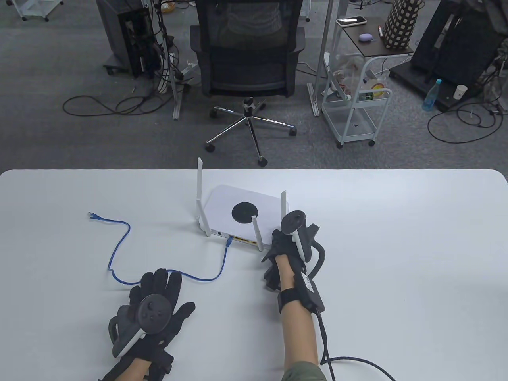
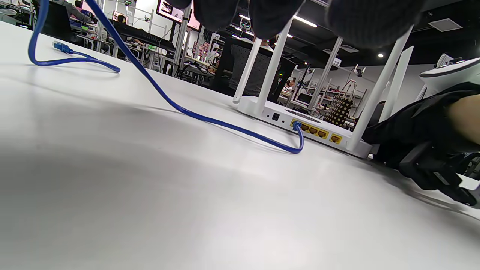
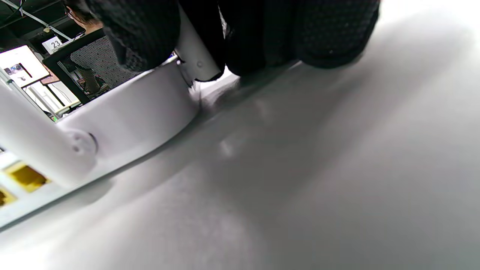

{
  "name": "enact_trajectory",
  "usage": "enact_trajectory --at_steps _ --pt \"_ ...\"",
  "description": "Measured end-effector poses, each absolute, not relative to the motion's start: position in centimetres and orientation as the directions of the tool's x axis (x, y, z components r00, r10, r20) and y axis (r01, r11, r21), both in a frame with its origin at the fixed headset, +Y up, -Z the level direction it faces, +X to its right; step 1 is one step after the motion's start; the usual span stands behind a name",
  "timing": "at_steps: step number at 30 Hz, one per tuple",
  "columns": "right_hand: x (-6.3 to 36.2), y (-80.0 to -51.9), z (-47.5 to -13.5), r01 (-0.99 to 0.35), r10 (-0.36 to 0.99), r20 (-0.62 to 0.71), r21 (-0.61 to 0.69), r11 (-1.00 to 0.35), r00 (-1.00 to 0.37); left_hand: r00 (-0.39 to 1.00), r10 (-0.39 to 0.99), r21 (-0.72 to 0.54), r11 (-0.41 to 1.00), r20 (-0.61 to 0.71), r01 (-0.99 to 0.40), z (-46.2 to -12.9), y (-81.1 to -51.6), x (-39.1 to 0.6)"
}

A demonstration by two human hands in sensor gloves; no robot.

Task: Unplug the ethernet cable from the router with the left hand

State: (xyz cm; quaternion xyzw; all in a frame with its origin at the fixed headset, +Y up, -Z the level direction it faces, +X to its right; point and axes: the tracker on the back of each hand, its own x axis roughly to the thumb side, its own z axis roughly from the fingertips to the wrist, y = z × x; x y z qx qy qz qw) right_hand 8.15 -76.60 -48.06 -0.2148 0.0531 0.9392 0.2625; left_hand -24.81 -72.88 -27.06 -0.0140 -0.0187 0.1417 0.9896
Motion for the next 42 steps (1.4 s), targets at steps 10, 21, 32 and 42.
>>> enact_trajectory --at_steps 10,21,32,42 --pt "9.1 -75.1 -46.0 -0.89 0.894 -0.225 -0.162 -0.427 -0.388 0.944 0.329 0.032 0.944 -0.001 -0.329 -26.7 -71.7 -26.2" --pt "8.8 -73.9 -42.8 -0.935 0.978 -0.209 -0.351 -0.054 0.022 0.931 0.365 0.067 0.929 -0.013 -0.364 -26.5 -71.1 -26.9" --pt "12.3 -71.5 -35.5 -0.97 0.978 -0.162 -0.225 0.095 0.134 0.918 0.397 0.071 0.915 0.006 -0.397 -26.3 -70.8 -26.8" --pt "11.7 -72.1 -27.9 -0.956 0.968 -0.102 -0.21 0.203 0.228 0.923 0.384 0.06 0.921 0.039 -0.385 -25.9 -70.9 -25.9"
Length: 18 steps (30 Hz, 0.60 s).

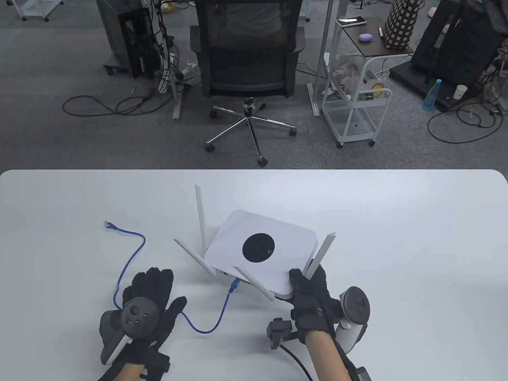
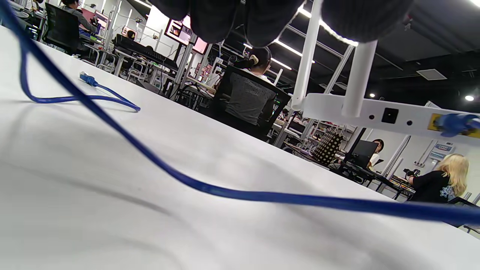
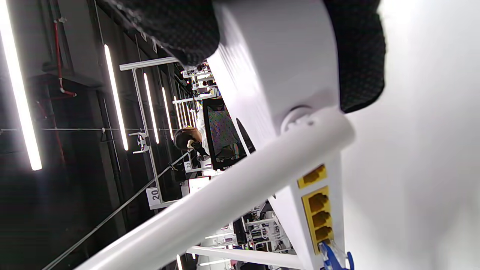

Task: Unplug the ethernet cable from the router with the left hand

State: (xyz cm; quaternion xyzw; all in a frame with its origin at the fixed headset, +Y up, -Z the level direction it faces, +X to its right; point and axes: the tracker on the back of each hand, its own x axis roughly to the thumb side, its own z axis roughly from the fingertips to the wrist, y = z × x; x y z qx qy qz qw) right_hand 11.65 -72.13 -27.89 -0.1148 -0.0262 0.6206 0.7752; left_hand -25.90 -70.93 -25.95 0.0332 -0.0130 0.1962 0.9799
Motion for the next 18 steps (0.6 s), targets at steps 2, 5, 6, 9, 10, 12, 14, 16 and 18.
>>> enact_trajectory --at_steps 2,5,6,9,10,12,14,16,18 --pt "11.3 -72.6 -27.3 -0.952 0.964 -0.102 -0.212 0.218 0.244 0.924 0.38 0.056 0.923 0.043 -0.382 -25.9 -71.0 -25.8" --pt "10.6 -73.6 -26.8 -0.945 0.956 -0.103 -0.214 0.248 0.274 0.926 0.375 0.046 0.925 0.047 -0.377 -26.0 -71.2 -25.6" --pt "10.4 -73.9 -26.8 -0.942 0.954 -0.097 -0.214 0.258 0.284 0.926 0.374 0.044 0.926 0.048 -0.376 -26.0 -71.2 -25.5" --pt "9.9 -74.9 -26.9 -0.936 0.949 -0.079 -0.209 0.283 0.304 0.927 0.372 0.041 0.927 0.051 -0.374 -26.0 -71.2 -25.5" --pt "9.9 -75.1 -26.9 -0.934 0.947 -0.081 -0.208 0.289 0.311 0.927 0.372 0.039 0.926 0.051 -0.374 -26.0 -71.2 -25.4" --pt "9.8 -75.8 -26.9 -0.93 0.942 -0.077 -0.208 0.304 0.326 0.925 0.375 0.033 0.925 0.053 -0.377 -26.0 -71.2 -25.3" --pt "9.6 -76.2 -26.9 -0.925 0.937 -0.08 -0.208 0.317 0.339 0.922 0.383 0.027 0.923 0.057 -0.385 -26.0 -71.2 -25.3" --pt "9.5 -76.7 -26.9 -0.918 0.927 -0.092 -0.201 0.341 0.364 0.918 0.393 0.02 0.918 0.058 -0.395 -25.9 -71.3 -25.2" --pt "9.4 -77.0 -27.0 -0.913 0.919 -0.094 -0.191 0.361 0.383 0.917 0.395 0.016 0.918 0.059 -0.396 -25.9 -71.3 -25.1"
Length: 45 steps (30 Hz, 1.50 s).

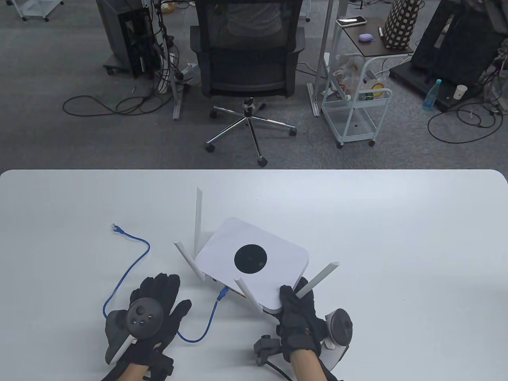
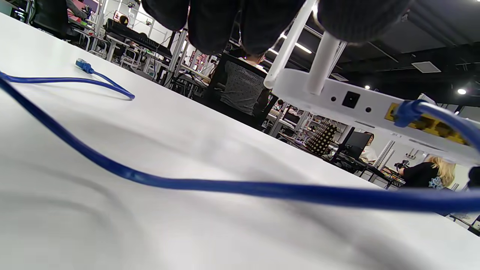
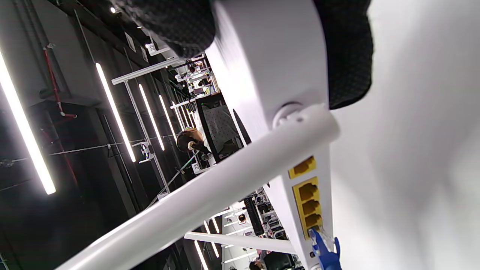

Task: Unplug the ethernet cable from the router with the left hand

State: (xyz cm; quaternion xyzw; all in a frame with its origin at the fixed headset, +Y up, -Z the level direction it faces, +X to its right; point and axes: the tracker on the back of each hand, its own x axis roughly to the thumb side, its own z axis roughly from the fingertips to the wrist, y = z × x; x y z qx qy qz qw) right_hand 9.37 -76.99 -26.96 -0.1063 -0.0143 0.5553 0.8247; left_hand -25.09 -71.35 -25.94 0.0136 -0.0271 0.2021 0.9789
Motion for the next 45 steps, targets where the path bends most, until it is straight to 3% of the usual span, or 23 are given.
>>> enact_trajectory --at_steps 7,11,14,17,19,23,28,45 --pt "9.3 -77.0 -26.9 -0.902 0.907 -0.079 -0.173 0.396 0.413 0.902 0.423 0.024 0.904 0.086 -0.426 -25.8 -70.9 -24.8" --pt "9.3 -77.0 -26.9 -0.897 0.903 -0.072 -0.174 0.407 0.424 0.841 0.524 0.027 0.846 0.137 -0.532 -25.5 -69.7 -24.3" --pt "9.3 -77.0 -27.0 -0.896 0.902 -0.064 -0.169 0.411 0.427 0.753 0.642 -0.053 0.765 0.145 -0.642 -25.9 -69.4 -23.4" --pt "9.3 -77.0 -26.9 -0.898 0.904 -0.061 -0.165 0.409 0.423 0.661 0.747 -0.209 0.659 0.074 -0.722 -27.0 -70.1 -22.0" --pt "9.3 -77.0 -27.0 -0.899 0.906 -0.061 -0.162 0.406 0.42 0.644 0.765 -0.245 0.627 0.012 -0.739 -27.4 -70.6 -21.5" --pt "9.2 -77.0 -27.0 -0.904 0.91 -0.057 -0.151 0.399 0.411 0.619 0.779 -0.279 0.574 -0.105 -0.77 -28.2 -71.5 -20.9" --pt "8.9 -76.9 -26.8 -0.916 0.922 -0.044 -0.141 0.376 0.385 0.368 0.881 -0.241 0.304 -0.297 -0.922 -28.9 -72.0 -20.1" --pt "8.5 -76.7 -26.7 -0.937 0.944 0.0 -0.124 0.327 0.33 0.434 0.837 -0.228 0.375 -0.335 -0.899 -29.4 -73.0 -19.0"
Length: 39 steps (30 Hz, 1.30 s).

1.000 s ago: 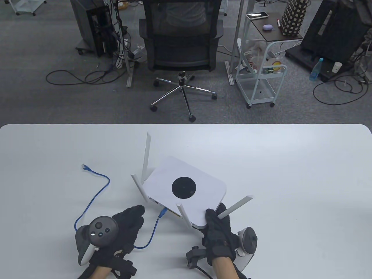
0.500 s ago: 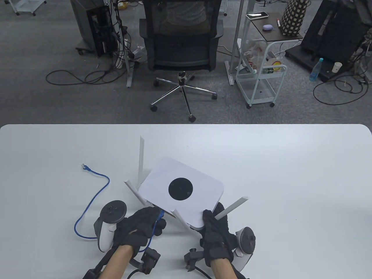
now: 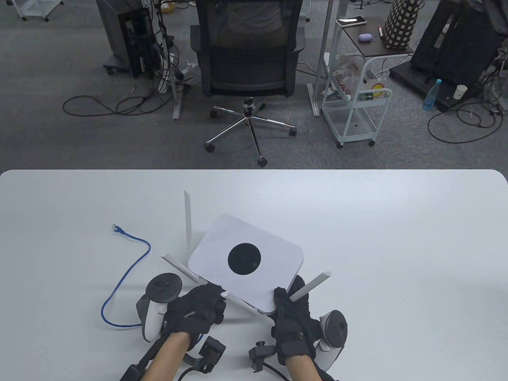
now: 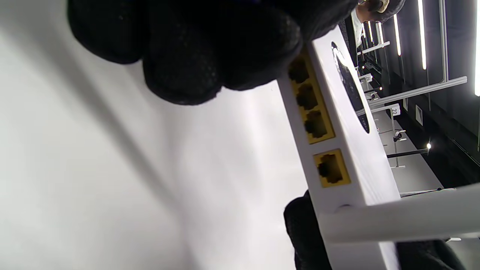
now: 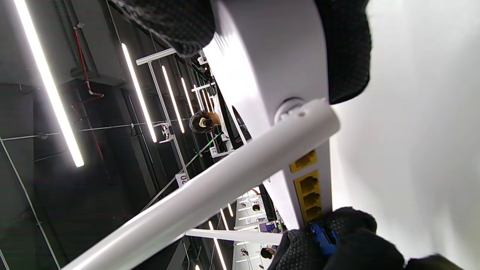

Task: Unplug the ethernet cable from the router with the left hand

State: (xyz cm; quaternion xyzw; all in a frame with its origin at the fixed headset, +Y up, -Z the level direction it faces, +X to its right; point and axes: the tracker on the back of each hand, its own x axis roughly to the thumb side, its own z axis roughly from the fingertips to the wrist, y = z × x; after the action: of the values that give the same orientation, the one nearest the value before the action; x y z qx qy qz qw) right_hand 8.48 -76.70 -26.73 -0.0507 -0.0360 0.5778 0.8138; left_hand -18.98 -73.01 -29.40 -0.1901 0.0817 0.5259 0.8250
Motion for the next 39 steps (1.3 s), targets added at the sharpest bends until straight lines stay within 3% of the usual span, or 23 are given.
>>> enact_trajectory --at_steps 10,15,19,27,33,39 --pt "8.4 -76.7 -26.7 -0.932 0.939 -0.008 -0.12 0.341 0.345 0.462 0.832 -0.25 0.398 -0.306 -0.882 -29.4 -73.0 -19.3" --pt "8.5 -76.6 -26.7 -0.925 0.93 -0.013 -0.113 0.364 0.367 0.553 0.805 -0.267 0.497 -0.213 -0.826 -28.9 -72.5 -19.7" --pt "8.7 -76.4 -26.7 -0.917 0.922 -0.007 -0.108 0.383 0.386 0.715 0.694 -0.205 0.69 -0.088 -0.694 -28.3 -72.0 -20.5" --pt "8.8 -76.4 -26.6 -0.915 0.922 -0.018 -0.13 0.381 0.387 0.884 0.465 -0.141 0.873 -0.051 -0.467 -28.4 -72.8 -22.8" --pt "9.0 -76.4 -26.6 -0.912 0.92 -0.028 -0.151 0.383 0.391 0.899 0.43 -0.118 0.892 -0.078 -0.437 -28.1 -73.1 -24.2" --pt "9.1 -76.4 -26.6 -0.911 0.92 -0.035 -0.16 0.381 0.391 0.904 0.428 0.024 0.904 -0.01 -0.428 -26.4 -70.6 -25.5"
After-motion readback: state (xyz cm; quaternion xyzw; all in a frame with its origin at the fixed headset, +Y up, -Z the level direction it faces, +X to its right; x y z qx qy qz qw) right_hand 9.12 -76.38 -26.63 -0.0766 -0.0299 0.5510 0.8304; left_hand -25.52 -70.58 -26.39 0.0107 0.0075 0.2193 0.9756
